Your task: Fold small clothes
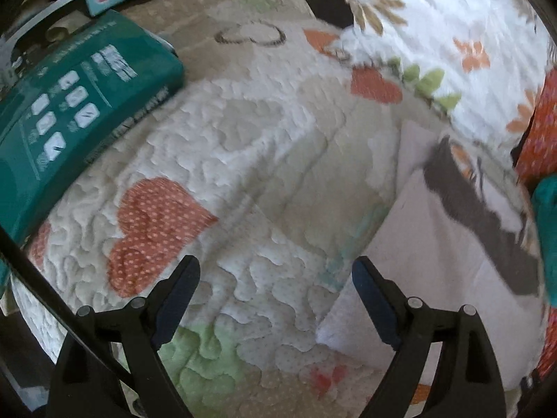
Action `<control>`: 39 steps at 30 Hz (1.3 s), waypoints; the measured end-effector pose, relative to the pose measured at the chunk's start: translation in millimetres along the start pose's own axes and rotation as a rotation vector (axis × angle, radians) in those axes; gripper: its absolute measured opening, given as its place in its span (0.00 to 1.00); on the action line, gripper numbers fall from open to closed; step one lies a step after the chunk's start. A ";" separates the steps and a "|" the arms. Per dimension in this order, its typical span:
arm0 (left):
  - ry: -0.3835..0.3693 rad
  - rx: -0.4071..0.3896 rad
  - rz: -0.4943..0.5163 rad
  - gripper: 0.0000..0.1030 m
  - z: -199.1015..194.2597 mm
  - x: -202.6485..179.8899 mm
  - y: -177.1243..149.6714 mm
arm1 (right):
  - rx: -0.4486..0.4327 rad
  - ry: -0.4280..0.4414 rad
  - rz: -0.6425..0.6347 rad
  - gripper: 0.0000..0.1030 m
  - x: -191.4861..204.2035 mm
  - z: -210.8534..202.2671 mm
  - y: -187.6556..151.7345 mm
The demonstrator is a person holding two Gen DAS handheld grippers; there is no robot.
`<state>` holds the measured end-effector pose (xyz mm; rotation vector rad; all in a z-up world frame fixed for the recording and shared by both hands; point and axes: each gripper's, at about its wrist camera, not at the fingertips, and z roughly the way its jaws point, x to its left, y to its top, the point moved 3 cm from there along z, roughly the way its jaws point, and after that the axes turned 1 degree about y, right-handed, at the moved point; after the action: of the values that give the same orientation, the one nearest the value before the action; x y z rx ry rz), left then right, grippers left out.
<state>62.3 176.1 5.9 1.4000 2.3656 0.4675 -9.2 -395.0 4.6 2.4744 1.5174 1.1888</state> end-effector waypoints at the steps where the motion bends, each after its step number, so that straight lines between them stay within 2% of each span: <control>1: -0.008 -0.013 -0.001 0.86 -3.7 0.8 1.9 | 0.006 0.002 -0.008 0.54 2.8 2.4 -1.7; 8: -0.062 -0.058 0.062 0.86 -24.0 -9.4 0.5 | 0.061 -0.016 -0.035 0.56 20.4 40.1 -10.7; 11: -0.082 -0.055 0.057 0.86 -25.8 -10.8 1.7 | 0.044 -0.031 -0.061 0.58 31.9 53.0 -10.4; 14: -0.094 -0.054 0.052 0.86 -25.9 -10.5 3.0 | 0.033 -0.010 -0.050 0.58 38.8 61.9 -10.8; 15: -0.098 -0.052 0.051 0.86 -25.8 -10.7 3.1 | 0.033 -0.002 -0.047 0.57 40.3 63.0 -11.0; 17: -0.103 -0.049 0.053 0.86 -25.7 -10.4 4.0 | 0.052 0.029 -0.036 0.36 42.8 65.2 -12.0; 18: -0.101 -0.051 0.052 0.86 -25.8 -10.7 3.9 | 0.064 0.034 -0.036 0.20 43.6 66.5 -12.7; 23: -0.093 -0.057 0.035 0.86 -28.3 -2.9 8.7 | 0.035 -0.006 -0.094 0.15 65.0 53.7 -11.5; 27: -0.091 -0.068 -0.003 0.86 -31.7 14.4 14.8 | -0.008 0.024 -0.132 0.14 110.0 44.5 -6.3; 29: -0.087 -0.073 -0.026 0.86 -33.9 25.9 17.6 | -0.009 0.046 -0.177 0.14 145.5 50.8 -7.6; 34: -0.077 -0.109 -0.079 0.86 -45.2 57.7 27.8 | 0.037 0.063 -0.329 0.13 234.4 89.7 -27.0; 36: -0.064 -0.122 -0.101 0.86 -47.9 70.0 32.2 | 0.079 0.090 -0.385 0.12 269.2 112.4 -44.5; 39: -0.075 -0.116 -0.163 0.86 -48.5 92.1 37.8 | 0.126 0.083 -0.443 0.12 306.7 140.3 -71.9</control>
<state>27.7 269.8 53.7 1.1432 2.3293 0.4893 95.4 -71.2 60.6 2.0073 2.0755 1.1521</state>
